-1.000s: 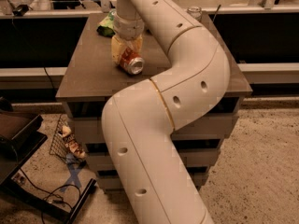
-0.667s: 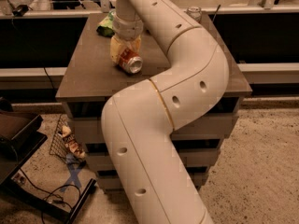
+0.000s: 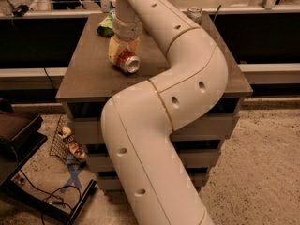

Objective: Place coke can upright

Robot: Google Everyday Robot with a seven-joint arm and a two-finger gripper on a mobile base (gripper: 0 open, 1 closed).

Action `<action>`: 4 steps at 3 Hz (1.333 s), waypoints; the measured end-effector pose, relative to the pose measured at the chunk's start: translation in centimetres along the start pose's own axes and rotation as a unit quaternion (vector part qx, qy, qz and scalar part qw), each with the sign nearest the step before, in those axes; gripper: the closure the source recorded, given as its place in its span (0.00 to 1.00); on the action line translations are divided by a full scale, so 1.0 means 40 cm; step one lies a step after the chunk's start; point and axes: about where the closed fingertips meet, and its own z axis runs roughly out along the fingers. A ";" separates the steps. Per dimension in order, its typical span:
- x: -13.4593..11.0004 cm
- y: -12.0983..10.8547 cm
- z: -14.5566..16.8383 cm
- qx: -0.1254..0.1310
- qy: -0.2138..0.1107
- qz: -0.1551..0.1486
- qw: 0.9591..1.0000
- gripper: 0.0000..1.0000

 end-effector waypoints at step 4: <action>0.199 -0.179 -0.469 0.022 -0.335 -0.035 0.941 1.00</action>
Offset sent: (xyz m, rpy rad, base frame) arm -0.0205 -0.1134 0.1192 0.2809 -0.4561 -0.1220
